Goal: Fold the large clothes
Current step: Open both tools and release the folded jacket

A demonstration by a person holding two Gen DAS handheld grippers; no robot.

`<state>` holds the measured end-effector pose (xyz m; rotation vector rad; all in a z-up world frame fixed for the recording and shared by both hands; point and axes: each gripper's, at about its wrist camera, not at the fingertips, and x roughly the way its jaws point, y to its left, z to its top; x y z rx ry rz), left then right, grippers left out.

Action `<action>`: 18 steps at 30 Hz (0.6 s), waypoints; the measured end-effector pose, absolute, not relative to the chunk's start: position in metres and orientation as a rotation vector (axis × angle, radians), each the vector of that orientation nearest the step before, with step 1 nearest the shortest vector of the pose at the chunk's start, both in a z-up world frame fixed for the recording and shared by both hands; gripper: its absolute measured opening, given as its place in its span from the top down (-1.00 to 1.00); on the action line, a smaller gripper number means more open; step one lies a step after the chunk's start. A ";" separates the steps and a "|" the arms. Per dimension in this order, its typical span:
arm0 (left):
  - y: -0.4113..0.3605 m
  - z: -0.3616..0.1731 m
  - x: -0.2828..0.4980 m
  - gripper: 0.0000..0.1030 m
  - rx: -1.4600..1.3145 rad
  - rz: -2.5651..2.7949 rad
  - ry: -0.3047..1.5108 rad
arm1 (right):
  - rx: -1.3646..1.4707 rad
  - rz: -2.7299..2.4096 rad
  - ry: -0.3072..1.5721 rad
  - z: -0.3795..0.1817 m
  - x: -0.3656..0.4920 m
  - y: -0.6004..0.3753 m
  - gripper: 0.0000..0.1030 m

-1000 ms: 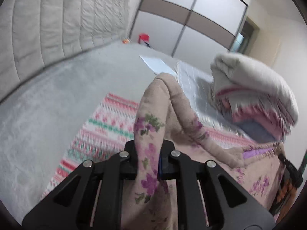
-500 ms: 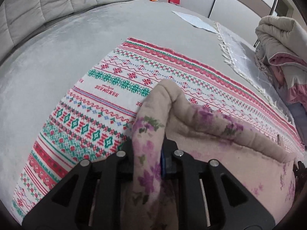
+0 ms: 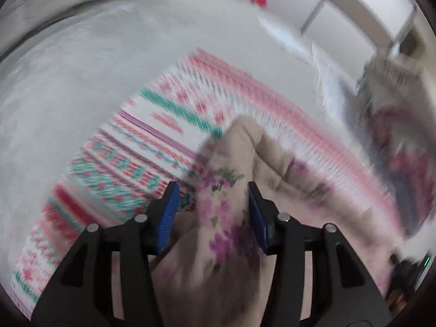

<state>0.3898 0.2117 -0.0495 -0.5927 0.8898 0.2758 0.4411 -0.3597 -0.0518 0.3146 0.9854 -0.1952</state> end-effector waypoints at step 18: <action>0.069 -0.049 0.220 -0.19 -0.392 0.138 0.885 | 0.371 0.007 0.877 -0.036 0.218 -0.304 -0.42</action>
